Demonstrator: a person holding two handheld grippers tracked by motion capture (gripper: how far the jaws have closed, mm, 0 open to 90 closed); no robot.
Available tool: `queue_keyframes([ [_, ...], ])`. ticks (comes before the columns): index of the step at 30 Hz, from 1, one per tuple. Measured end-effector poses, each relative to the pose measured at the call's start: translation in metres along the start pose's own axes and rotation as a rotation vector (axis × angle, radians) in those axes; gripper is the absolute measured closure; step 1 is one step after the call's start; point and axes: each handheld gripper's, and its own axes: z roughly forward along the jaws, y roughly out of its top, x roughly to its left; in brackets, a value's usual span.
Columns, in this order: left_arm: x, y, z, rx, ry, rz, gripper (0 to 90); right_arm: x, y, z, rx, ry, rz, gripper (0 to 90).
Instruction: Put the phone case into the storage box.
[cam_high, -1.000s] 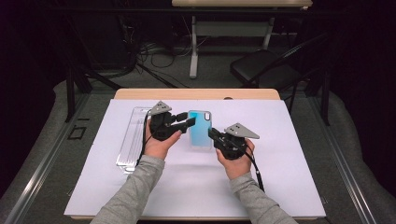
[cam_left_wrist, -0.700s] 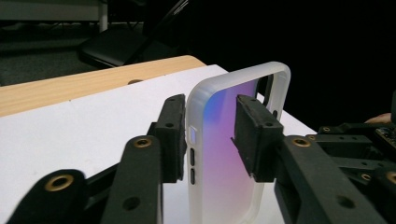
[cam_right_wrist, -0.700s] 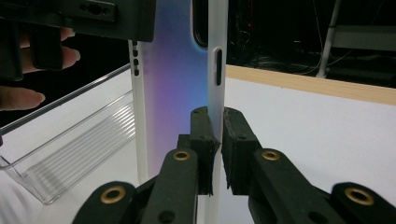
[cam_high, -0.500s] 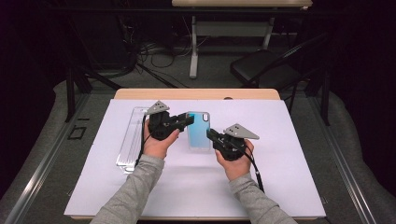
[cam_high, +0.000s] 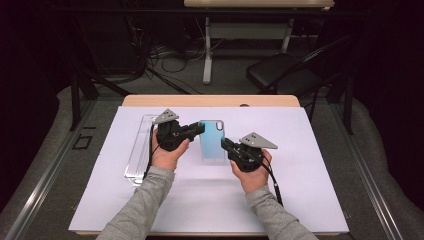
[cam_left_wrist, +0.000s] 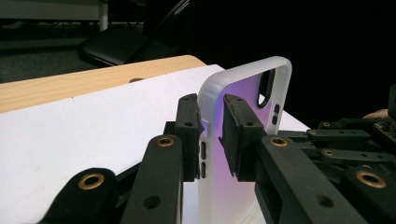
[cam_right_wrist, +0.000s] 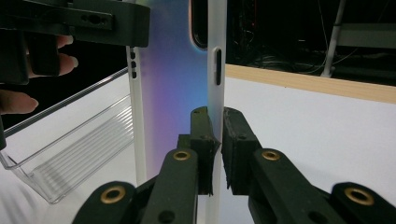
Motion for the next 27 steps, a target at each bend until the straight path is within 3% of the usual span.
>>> queue_keyframes([
  [27, 0.0049, 0.0010, -0.0086, -0.006, -0.054, 0.024, 83.0, -0.0045, 0.0013, -0.0002, -0.004, 0.054, 0.022, 83.9],
])
